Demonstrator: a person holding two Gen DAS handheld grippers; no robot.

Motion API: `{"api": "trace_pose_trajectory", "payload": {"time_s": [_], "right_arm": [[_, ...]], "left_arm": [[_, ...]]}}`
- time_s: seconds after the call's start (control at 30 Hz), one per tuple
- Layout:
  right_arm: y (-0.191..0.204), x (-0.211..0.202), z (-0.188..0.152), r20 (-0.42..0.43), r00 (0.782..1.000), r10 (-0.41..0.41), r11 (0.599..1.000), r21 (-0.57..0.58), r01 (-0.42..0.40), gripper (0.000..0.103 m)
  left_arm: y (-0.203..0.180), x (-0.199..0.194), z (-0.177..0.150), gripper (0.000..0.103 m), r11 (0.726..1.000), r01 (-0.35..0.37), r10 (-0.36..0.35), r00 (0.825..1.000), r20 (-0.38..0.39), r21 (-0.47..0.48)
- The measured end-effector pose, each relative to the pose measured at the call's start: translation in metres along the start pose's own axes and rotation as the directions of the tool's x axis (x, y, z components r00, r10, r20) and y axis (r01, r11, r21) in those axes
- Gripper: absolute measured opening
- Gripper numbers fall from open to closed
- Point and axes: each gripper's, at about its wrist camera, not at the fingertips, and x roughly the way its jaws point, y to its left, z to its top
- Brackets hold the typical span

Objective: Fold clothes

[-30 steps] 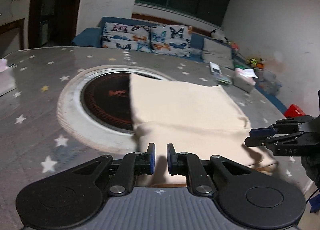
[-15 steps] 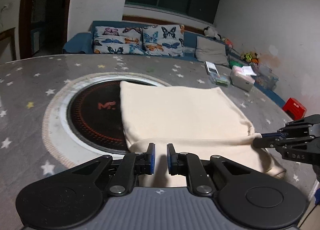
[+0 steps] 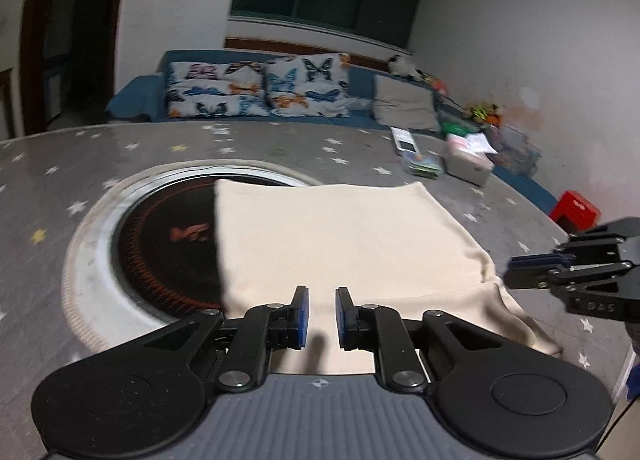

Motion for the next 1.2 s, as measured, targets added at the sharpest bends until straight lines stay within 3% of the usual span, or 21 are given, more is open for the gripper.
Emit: {"api": "trace_pose_trajectory", "payload": {"time_s": [0.17, 0.37, 0.4, 0.47, 0.5, 0.6, 0.7, 0.83, 0.93, 1.03, 1.17, 1.2], "right_arm": [[0.001, 0.016, -0.006, -0.044, 0.999, 0.007, 1.0, -0.008, -0.007, 0.009], [0.009, 0.0, -0.008, -0.042, 0.999, 0.033, 0.998, -0.058, -0.035, 0.009], [0.013, -0.006, -0.008, -0.038, 0.998, 0.045, 0.996, -0.076, -0.048, 0.009], [0.021, -0.013, -0.011, -0.054, 0.995, 0.081, 0.989, -0.119, -0.087, 0.009], [0.026, -0.013, -0.015, -0.071, 0.993, 0.094, 0.985, -0.138, -0.103, 0.009], [0.037, -0.005, -0.028, -0.126, 0.987, 0.097, 0.975, -0.187, -0.12, 0.01], [0.038, -0.014, -0.027, -0.115, 0.988, 0.099, 0.975, -0.189, -0.119, 0.01], [0.04, -0.026, -0.028, -0.114, 0.989, 0.099, 0.97, -0.212, -0.121, 0.012], [0.043, -0.03, -0.033, -0.127, 0.988, 0.091, 0.964, -0.238, -0.119, 0.023], [0.046, -0.034, -0.036, -0.129, 0.989, 0.075, 0.956, -0.273, -0.109, 0.027], [0.051, -0.043, -0.042, -0.121, 0.991, 0.059, 0.936, -0.339, -0.097, 0.047], [0.052, -0.045, -0.043, -0.118, 0.991, 0.055, 0.929, -0.357, -0.094, 0.05]], "left_arm": [[-0.01, 0.017, -0.008, 0.016, 0.998, -0.007, 0.01, 0.998, -0.06, 0.057], [-0.009, -0.014, -0.02, 0.016, 0.991, 0.025, -0.018, 0.999, -0.05, 0.135], [-0.009, -0.021, -0.023, 0.018, 0.989, 0.028, -0.021, 0.999, -0.05, 0.148], [-0.009, -0.034, -0.031, 0.033, 0.982, 0.037, -0.027, 0.998, -0.053, 0.184], [-0.012, -0.04, -0.036, 0.035, 0.976, 0.042, -0.031, 0.998, -0.055, 0.214], [-0.022, -0.057, -0.05, 0.035, 0.945, 0.054, -0.038, 0.998, -0.056, 0.322], [-0.034, -0.069, -0.065, 0.035, 0.897, 0.062, -0.044, 0.998, -0.052, 0.438], [-0.046, -0.075, -0.081, 0.044, 0.826, 0.077, -0.071, 0.997, -0.032, 0.558], [-0.057, -0.065, -0.09, 0.046, 0.786, 0.084, -0.09, 0.996, -0.021, 0.613], [-0.065, -0.053, -0.094, 0.042, 0.76, 0.062, -0.08, 0.997, -0.002, 0.647], [-0.064, -0.046, -0.088, 0.01, 0.771, 0.075, -0.105, 0.994, 0.01, 0.632], [-0.062, -0.045, -0.085, 0.01, 0.783, 0.077, -0.108, 0.994, 0.014, 0.617]]}}
